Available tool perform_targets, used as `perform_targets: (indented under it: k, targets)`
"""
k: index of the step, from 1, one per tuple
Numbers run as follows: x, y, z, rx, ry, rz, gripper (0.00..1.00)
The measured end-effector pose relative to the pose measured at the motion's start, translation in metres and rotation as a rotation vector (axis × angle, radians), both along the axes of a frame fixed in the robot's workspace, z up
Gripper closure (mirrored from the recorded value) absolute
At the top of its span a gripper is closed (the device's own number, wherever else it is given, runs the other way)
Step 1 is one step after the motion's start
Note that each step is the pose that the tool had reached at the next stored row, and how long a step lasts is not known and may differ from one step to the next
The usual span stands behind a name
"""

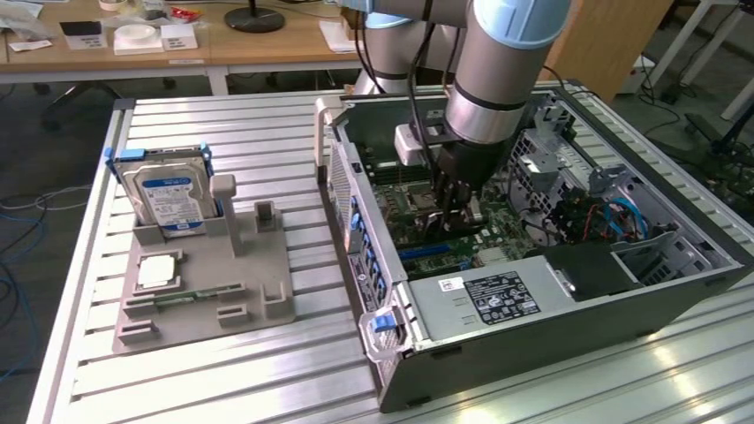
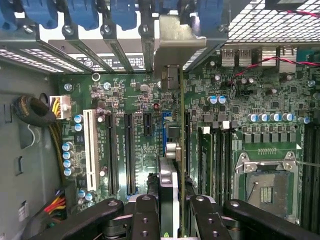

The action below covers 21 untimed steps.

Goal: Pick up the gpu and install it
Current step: 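Insert the gpu into the slot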

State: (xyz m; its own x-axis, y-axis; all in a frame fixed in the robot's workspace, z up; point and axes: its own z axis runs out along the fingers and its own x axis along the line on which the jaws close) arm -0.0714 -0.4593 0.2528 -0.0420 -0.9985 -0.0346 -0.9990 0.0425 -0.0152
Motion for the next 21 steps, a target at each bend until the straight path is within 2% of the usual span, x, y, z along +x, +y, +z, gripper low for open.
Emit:
perform_targets:
  k: [5, 21]
  targets:
    - [-0.0027, 0.0000, -0.0047, 0.0002, -0.0001, 0.000, 0.72]
    - [-0.0083, -0.0013, -0.0100, -0.0001, -0.0001, 0.000, 0.72]
